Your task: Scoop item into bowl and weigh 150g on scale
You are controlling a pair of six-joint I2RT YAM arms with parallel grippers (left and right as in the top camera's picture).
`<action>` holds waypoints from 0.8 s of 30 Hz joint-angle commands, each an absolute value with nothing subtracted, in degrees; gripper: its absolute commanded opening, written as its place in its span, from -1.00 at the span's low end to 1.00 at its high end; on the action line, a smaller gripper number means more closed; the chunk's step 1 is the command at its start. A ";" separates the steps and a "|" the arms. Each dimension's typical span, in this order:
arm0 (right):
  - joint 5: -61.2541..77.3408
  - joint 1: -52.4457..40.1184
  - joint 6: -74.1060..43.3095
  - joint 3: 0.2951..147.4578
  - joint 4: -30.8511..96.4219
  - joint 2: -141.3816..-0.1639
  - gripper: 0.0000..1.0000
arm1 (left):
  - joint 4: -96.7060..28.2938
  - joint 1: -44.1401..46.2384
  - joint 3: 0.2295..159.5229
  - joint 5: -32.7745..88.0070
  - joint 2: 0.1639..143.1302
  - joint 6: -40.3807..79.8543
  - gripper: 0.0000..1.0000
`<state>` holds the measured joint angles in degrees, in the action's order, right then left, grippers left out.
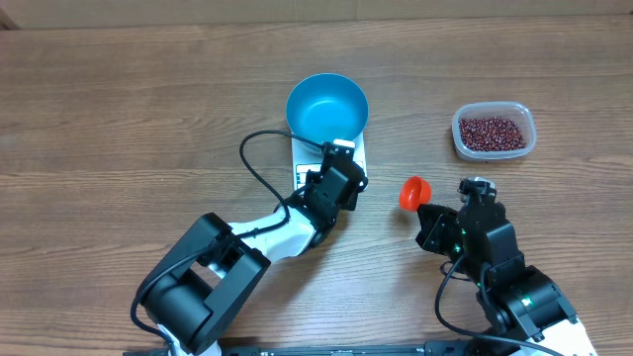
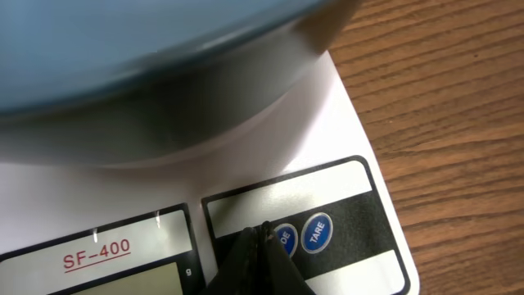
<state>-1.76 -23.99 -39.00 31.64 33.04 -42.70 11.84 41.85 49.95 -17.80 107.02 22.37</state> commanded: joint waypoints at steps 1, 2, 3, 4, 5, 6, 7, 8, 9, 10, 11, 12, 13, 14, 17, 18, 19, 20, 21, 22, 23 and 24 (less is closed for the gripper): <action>-2.48 -23.66 -39.18 32.86 32.95 -42.52 -0.92 | 12.08 41.15 50.74 -19.75 107.92 23.42 -0.92; -2.48 -23.66 -39.18 32.86 32.93 -42.52 -0.92 | 12.08 41.15 50.74 -19.75 107.92 23.40 -0.92; -2.48 -23.66 -39.18 32.86 32.95 -42.52 -0.92 | 12.08 41.15 50.74 -19.75 107.92 23.40 -0.92; -2.48 -23.66 -39.18 32.86 32.95 -42.52 -0.92 | 12.08 41.15 50.74 -19.75 107.92 23.40 -0.92; -2.48 -23.66 -39.18 32.86 32.95 -42.52 -0.92 | 12.05 41.15 50.74 -19.75 107.92 23.42 -0.92; -2.48 -23.66 -39.18 32.86 32.95 -42.52 -0.92 | 12.08 41.17 50.74 -19.70 107.92 23.42 -0.92; -2.48 -23.66 -39.18 32.86 32.93 -42.52 -0.92 | 12.05 41.15 50.74 -19.70 107.94 23.40 -0.92; -2.48 -23.66 -39.18 32.86 32.93 -42.52 -0.92 | 12.05 41.17 50.74 -19.73 107.94 23.40 -0.92; -2.48 -23.66 -39.18 32.86 32.95 -42.52 -0.93 | 12.03 41.17 50.74 -19.66 107.94 23.40 -0.92; -2.48 -23.66 -39.18 32.86 32.95 -42.52 -0.93 | 11.97 41.17 50.74 -19.66 107.96 23.42 -0.92; -2.48 -23.66 -39.18 32.86 32.95 -42.52 -0.92 | 11.90 41.17 50.74 -19.62 107.96 23.42 -0.92; -2.46 -23.66 -39.18 32.86 32.95 -42.52 -0.92 | 11.86 41.17 50.74 -19.46 107.96 23.40 -0.92; -2.46 -23.66 -39.18 32.86 32.95 -42.52 -0.92 | 11.86 41.17 50.74 -19.35 108.01 23.42 -0.92; -2.46 -23.66 -39.18 32.86 32.97 -42.52 -0.92 | 11.86 41.17 50.74 -19.25 108.01 23.40 -0.92; -2.46 -23.66 -39.18 32.86 32.95 -42.52 -0.93 | 11.81 41.17 50.74 -17.93 108.01 23.38 -0.92; -2.46 -23.66 -39.18 32.86 32.95 -42.52 -0.92 | 11.64 41.17 50.74 -17.93 108.01 23.35 -0.92; -2.48 -23.66 -39.18 32.86 32.95 -42.52 -0.92 | 11.51 41.17 50.74 -17.93 108.01 23.38 -0.92; -2.46 -23.66 -39.18 32.86 32.97 -42.52 -0.92 | 11.38 41.17 50.74 -17.91 108.01 23.40 -0.92; -2.46 -23.66 -39.18 32.86 32.99 -42.52 -0.92 | 11.31 41.17 50.74 -17.91 108.01 23.40 -0.92; -2.46 -23.66 -39.18 32.86 33.04 -42.52 -0.93 | 11.27 41.17 50.74 -17.91 108.01 23.40 -0.92; -2.48 -23.66 -39.18 32.86 33.10 -42.52 -0.92 | 11.22 41.17 50.74 -17.91 108.01 23.40 -0.91; -2.48 -23.66 -39.18 32.86 33.12 -42.52 -0.92 | 11.16 41.17 50.74 -17.91 108.01 23.40 -0.92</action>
